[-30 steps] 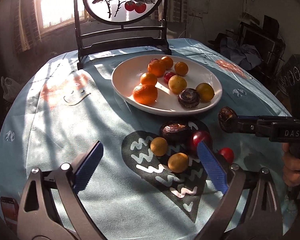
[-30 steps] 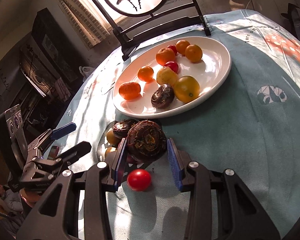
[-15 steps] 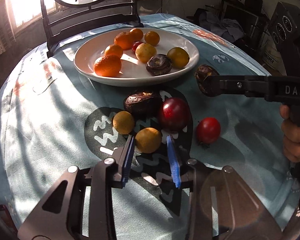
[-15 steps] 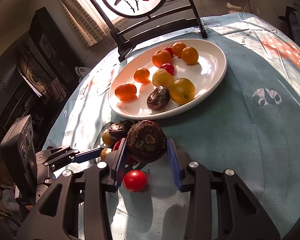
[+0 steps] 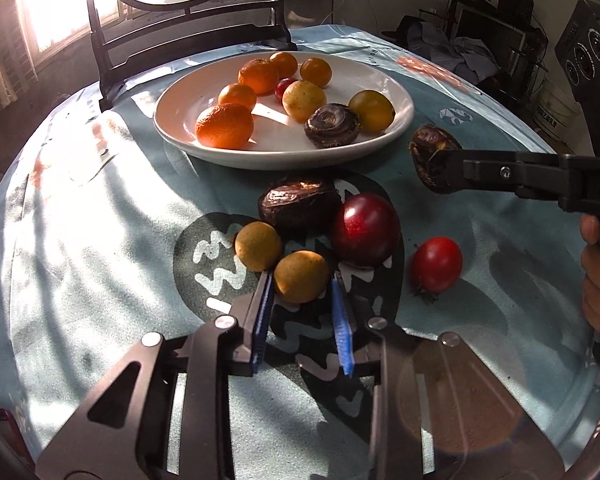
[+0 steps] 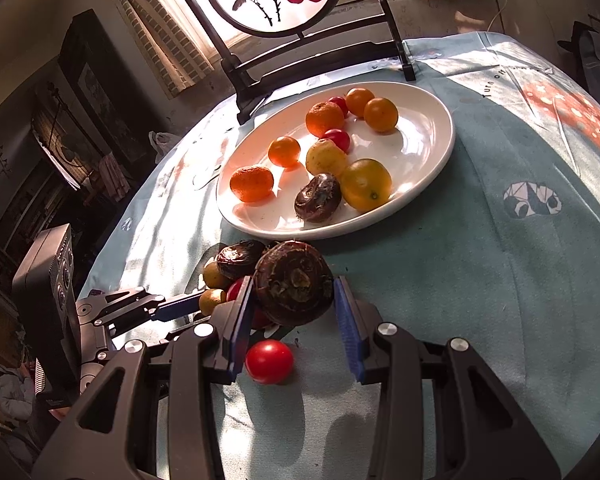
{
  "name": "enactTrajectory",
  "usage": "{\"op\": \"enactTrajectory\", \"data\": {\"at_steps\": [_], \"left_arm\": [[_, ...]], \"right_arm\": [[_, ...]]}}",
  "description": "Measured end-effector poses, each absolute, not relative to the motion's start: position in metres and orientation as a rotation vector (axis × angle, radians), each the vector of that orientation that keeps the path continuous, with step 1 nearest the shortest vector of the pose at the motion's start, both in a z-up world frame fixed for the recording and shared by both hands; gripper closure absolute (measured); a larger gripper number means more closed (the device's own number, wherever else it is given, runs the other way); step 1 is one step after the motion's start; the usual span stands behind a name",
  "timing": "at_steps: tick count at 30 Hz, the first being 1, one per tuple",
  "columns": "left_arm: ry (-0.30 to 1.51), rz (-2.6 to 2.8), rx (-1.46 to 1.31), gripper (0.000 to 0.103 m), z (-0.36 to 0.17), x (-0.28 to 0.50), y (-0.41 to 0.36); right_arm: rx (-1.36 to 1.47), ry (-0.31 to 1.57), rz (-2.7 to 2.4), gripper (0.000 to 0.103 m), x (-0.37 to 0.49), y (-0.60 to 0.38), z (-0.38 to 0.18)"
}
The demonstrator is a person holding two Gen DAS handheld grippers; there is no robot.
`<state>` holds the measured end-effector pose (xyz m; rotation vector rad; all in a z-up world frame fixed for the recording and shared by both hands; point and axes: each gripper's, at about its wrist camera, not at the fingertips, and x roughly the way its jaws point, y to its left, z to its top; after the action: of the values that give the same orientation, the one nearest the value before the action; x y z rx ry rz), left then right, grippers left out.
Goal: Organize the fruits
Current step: 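Grasp the large dark brown fruit with the right tool while the left tool grasps a yellow fruit, then carry both fruits onto the white plate and open both tools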
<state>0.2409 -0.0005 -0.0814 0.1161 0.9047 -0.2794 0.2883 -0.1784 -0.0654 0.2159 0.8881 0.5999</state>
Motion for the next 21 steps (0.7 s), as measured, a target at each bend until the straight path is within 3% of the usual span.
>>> {"op": "enactTrajectory", "data": {"at_steps": [10, 21], "left_arm": [[0.856, -0.322, 0.052, 0.075, -0.063, 0.235, 0.006], [0.731, -0.285, -0.064, 0.075, -0.021, 0.282, 0.005]], "right_arm": [[0.213, 0.845, 0.621, 0.063, 0.284, -0.178, -0.058], [0.160, 0.611, 0.478, 0.063, 0.309, -0.174, -0.036]]}}
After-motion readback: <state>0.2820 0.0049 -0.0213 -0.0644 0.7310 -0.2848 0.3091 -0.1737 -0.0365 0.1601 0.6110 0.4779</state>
